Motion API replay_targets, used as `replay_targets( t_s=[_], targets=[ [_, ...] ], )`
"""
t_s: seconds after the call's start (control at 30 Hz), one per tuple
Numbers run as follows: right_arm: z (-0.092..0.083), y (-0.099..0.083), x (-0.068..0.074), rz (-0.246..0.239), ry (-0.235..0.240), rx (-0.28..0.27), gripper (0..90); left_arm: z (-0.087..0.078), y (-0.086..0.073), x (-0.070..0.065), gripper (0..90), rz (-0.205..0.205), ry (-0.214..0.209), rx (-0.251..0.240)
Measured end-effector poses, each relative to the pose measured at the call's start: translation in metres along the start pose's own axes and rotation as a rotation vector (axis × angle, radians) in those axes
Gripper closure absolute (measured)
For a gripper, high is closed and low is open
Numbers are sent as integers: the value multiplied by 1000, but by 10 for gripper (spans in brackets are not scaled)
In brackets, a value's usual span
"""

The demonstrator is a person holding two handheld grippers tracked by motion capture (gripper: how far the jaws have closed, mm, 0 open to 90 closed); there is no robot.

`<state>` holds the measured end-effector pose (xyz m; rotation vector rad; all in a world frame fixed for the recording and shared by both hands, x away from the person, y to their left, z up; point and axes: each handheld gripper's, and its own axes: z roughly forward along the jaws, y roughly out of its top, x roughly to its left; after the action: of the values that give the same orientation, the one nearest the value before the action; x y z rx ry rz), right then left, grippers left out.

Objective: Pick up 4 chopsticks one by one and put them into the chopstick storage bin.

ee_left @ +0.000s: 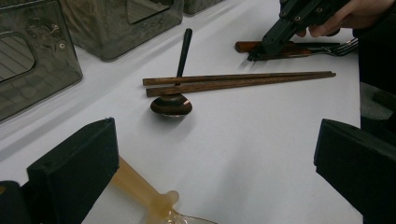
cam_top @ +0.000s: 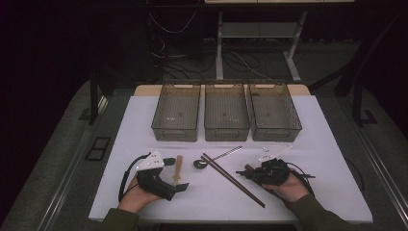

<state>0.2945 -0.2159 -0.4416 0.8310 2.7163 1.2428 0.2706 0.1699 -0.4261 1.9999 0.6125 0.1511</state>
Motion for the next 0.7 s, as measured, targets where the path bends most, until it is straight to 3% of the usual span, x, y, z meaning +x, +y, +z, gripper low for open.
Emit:
replay_targets(
  t_s=[0.7],
  targets=[
    [7, 7, -8, 7, -11, -1, 898, 0, 0, 0, 0, 3, -1, 1]
  ],
)
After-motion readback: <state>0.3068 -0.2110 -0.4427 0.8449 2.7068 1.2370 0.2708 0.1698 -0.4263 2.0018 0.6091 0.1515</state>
